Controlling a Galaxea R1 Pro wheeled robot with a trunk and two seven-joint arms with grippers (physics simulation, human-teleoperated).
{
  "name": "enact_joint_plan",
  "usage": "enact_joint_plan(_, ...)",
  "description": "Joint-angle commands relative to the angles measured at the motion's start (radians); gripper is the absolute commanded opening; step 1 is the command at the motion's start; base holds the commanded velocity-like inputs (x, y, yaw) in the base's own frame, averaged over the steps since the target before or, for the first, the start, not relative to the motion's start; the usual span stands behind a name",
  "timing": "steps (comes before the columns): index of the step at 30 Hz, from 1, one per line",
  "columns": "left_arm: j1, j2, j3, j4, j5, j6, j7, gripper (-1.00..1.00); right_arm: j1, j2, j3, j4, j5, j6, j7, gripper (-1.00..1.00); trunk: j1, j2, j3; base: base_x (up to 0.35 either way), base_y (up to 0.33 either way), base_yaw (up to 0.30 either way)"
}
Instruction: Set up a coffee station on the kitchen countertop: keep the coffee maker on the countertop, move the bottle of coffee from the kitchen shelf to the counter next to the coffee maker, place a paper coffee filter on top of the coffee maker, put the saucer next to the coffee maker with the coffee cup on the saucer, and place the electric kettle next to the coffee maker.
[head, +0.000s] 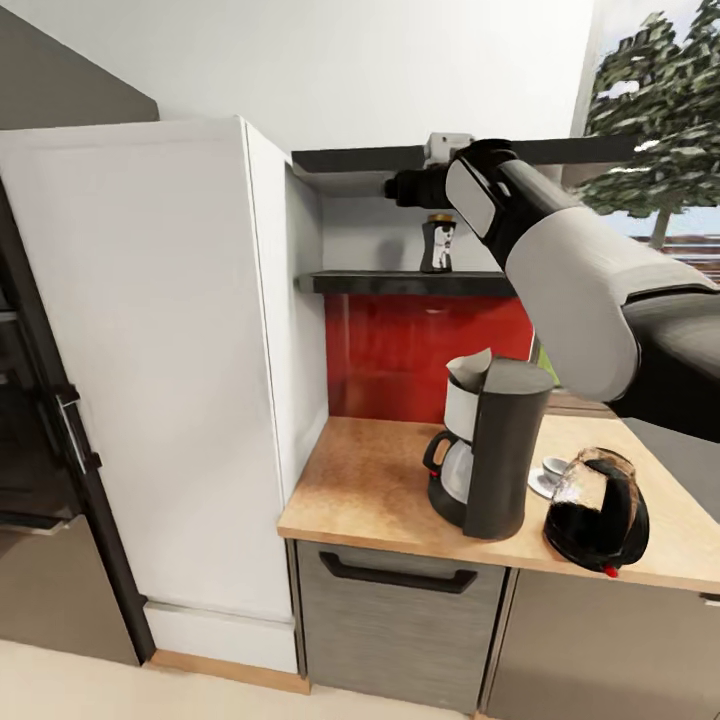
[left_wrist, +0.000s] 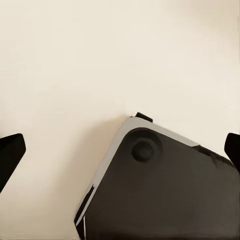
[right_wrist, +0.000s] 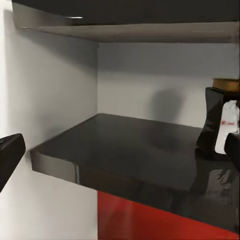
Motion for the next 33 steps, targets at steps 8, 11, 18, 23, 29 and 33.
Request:
enact_joint_plan(8,0.000,-0.002,-0.001,0.000,-0.006,0.052,0.033,1.00,-0.001,0.000,0.006,0.000,0.023,0.009,-0.041,1.00,0.001,-0.001,-0.001,0.208,-0.243,0.014)
enact_joint_plan(11,0.000,-0.003,-0.001,0.000,-0.007,0.054,0.033,1.00,-0.001,0.000,0.006,0.000,0.024,0.010,-0.045,1.00,0.001,-0.001,-0.001,0.236,-0.254,0.002)
enact_joint_plan(18,0.000,-0.003,0.000,0.000,-0.005,0.057,0.034,1.00,-0.001,0.000,0.005,0.000,0.023,0.013,-0.050,1.00,0.001,-0.001,-0.001,0.271,-0.192,0.000)
enact_joint_plan(23,0.000,-0.003,0.002,-0.001,-0.004,0.074,0.027,1.00,-0.001,0.000,0.001,0.031,0.014,0.001,-0.053,1.00,0.001,-0.001,-0.001,0.329,0.013,0.000)
enact_joint_plan(29,0.000,-0.003,0.004,-0.002,-0.003,0.069,0.025,1.00,-0.001,-0.001,-0.007,0.062,-0.012,-0.023,-0.055,1.00,0.001,-0.001,-0.001,0.206,0.040,0.000)
enact_joint_plan(33,0.000,-0.003,0.004,-0.002,-0.003,0.067,0.025,1.00,-0.001,-0.005,-0.007,0.070,-0.020,-0.026,-0.057,1.00,0.001,-0.001,-0.001,0.037,0.007,0.000)
